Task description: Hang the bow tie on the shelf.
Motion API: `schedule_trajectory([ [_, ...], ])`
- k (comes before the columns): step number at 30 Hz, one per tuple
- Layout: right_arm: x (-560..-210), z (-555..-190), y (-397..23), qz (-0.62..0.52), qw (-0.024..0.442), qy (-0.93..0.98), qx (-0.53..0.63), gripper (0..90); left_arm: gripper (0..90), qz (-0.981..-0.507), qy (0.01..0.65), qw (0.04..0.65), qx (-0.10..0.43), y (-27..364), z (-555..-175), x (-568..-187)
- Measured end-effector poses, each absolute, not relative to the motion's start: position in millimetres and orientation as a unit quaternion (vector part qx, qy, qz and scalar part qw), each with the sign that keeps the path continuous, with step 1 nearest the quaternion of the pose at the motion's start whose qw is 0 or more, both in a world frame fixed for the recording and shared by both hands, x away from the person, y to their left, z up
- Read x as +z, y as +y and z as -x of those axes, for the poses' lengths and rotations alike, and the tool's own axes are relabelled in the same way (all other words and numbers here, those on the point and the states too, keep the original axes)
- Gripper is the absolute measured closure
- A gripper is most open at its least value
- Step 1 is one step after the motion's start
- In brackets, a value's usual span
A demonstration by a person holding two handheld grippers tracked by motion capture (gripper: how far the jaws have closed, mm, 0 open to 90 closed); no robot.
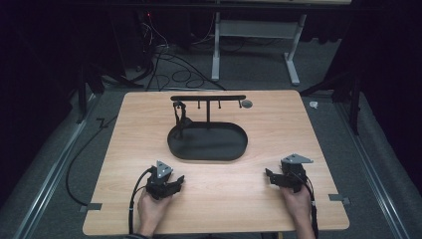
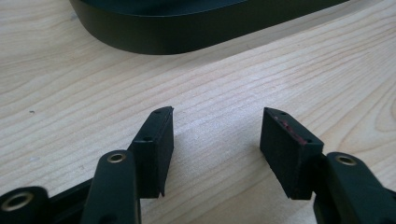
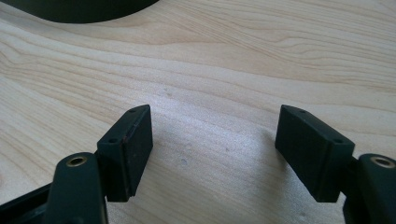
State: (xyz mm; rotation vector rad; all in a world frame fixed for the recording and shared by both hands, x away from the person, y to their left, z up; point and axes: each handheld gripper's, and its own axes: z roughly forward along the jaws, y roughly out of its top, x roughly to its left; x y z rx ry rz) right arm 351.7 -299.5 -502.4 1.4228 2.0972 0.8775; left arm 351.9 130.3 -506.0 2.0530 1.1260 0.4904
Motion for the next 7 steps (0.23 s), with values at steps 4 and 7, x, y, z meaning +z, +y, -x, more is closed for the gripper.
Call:
schedule_trajectory([
  [4, -502.4, -351.6, -299.4, -0.517, 0.228, 0.761, 0.319, 28.8, 42.4, -0.798, 0.437, 0.367, 0.190, 130.3, -351.7, -506.4],
  [7, -502.4, -351.6, -299.5, -0.517, 0.228, 0.761, 0.319, 28.8, 41.7, -0.798, 0.437, 0.368, 0.190, 130.7, -351.2, -506.5],
])
